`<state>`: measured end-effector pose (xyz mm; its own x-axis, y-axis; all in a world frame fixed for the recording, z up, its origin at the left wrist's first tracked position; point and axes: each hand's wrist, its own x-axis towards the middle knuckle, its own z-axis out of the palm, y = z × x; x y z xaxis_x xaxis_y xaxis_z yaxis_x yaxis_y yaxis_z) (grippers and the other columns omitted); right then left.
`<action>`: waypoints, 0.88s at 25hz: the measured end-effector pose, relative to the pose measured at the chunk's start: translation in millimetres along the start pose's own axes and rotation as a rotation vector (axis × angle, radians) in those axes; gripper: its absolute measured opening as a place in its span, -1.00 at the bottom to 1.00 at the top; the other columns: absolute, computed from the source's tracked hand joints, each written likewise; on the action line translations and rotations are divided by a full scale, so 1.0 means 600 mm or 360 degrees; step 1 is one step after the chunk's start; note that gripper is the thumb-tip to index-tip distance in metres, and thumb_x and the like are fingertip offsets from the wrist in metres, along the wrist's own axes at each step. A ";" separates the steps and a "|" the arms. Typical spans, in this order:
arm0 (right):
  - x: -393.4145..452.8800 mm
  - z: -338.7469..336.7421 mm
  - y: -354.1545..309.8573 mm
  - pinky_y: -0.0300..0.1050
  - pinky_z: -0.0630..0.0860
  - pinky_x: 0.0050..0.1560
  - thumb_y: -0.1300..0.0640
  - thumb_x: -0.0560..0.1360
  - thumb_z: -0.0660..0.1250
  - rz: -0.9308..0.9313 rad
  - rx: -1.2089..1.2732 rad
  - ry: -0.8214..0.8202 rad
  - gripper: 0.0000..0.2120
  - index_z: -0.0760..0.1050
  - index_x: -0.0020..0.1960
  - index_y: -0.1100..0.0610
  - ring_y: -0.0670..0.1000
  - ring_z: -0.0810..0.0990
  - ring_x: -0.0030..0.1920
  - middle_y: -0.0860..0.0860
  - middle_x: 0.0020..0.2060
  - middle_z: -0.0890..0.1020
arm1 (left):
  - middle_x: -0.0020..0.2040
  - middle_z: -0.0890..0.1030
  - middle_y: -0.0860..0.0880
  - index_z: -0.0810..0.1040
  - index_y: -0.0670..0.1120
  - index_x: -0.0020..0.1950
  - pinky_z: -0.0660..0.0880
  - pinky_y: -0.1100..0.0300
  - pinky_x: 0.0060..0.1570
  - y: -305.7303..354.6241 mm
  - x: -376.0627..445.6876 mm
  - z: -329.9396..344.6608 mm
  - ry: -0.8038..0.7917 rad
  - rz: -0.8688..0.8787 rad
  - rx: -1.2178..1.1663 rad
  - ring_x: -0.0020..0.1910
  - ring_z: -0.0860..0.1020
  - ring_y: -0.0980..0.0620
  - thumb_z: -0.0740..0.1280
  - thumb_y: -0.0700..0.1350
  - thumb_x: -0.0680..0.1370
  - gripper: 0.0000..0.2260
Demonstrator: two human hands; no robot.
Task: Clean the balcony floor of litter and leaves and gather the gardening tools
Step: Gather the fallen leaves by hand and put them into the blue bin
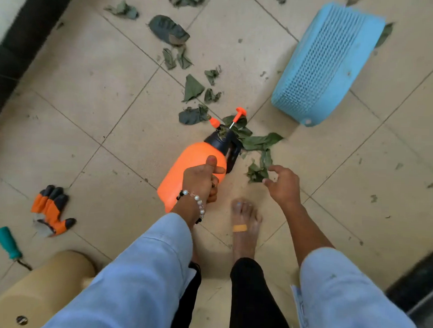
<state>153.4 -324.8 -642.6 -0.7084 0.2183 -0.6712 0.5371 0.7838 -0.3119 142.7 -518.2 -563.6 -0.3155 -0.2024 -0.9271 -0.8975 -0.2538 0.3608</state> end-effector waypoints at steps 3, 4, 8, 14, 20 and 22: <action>0.013 0.071 0.015 -0.02 0.39 0.27 0.25 0.53 0.26 -0.0560 -0.0701 -0.0198 -0.50 0.30 0.44 0.07 0.18 0.26 0.38 0.15 0.42 0.27 | -0.60 0.28 -0.01 0.51 -0.19 -0.30 0.13 0.38 -0.56 -0.053 0.018 0.022 -0.0009 -0.0163 0.0101 -0.64 0.15 0.07 0.10 0.24 0.61 -0.44; 0.015 0.088 0.012 0.01 0.40 0.26 0.25 0.55 0.22 -0.0637 -0.0791 -0.0182 -0.49 0.23 0.47 0.06 0.20 0.18 0.41 0.14 0.46 0.17 | -0.59 0.27 -0.01 0.51 -0.18 -0.31 0.14 0.38 -0.56 -0.066 0.024 0.027 -0.0021 -0.0218 0.0138 -0.64 0.15 0.06 0.08 0.28 0.60 -0.41; 0.037 0.127 0.024 0.01 0.48 0.15 0.30 0.56 0.18 -0.0724 -0.0969 -0.0095 -0.62 0.36 0.37 0.20 0.24 0.20 0.39 0.17 0.42 0.22 | -0.51 0.32 -0.04 0.56 -0.22 -0.24 0.18 0.33 -0.54 -0.109 0.050 0.047 -0.0019 -0.0363 0.0181 -0.61 0.19 0.06 0.10 0.32 0.57 -0.38; 0.068 0.068 0.017 -0.37 0.46 -0.04 0.30 0.38 0.45 -0.0445 0.0329 0.0296 -0.87 0.67 -0.07 0.20 -0.05 0.60 -0.12 0.02 -0.13 0.67 | -0.59 0.37 0.01 0.55 -0.23 -0.09 0.16 0.37 -0.55 -0.129 0.064 0.086 0.0023 -0.0380 0.0028 -0.65 0.21 0.10 0.20 0.16 0.61 -0.55; 0.079 0.075 0.025 -0.29 0.47 0.09 0.27 0.49 0.26 -0.0280 0.0132 0.0182 -0.70 0.56 0.19 0.13 0.08 0.54 0.13 0.00 0.11 0.54 | -0.55 0.40 -0.03 0.53 -0.23 -0.07 0.15 0.39 -0.58 -0.136 0.075 0.098 -0.0041 -0.0350 0.0082 -0.66 0.23 0.12 0.24 0.02 0.62 -0.69; 0.085 0.093 0.024 -0.08 0.49 0.06 0.22 0.53 0.14 -0.0372 -0.0139 0.0097 -0.70 0.51 0.21 0.18 0.15 0.51 0.13 0.12 0.10 0.55 | -0.60 0.44 0.01 0.53 -0.23 -0.08 0.15 0.39 -0.59 -0.139 0.090 0.090 0.0027 -0.0357 0.0098 -0.68 0.22 0.13 0.22 0.02 0.63 -0.68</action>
<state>150.5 -334.7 -718.9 -0.8363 0.0578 -0.5452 0.3158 0.8636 -0.3930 184.0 -457.0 -649.3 -0.1013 -0.1637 -0.9813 -0.9618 -0.2360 0.1386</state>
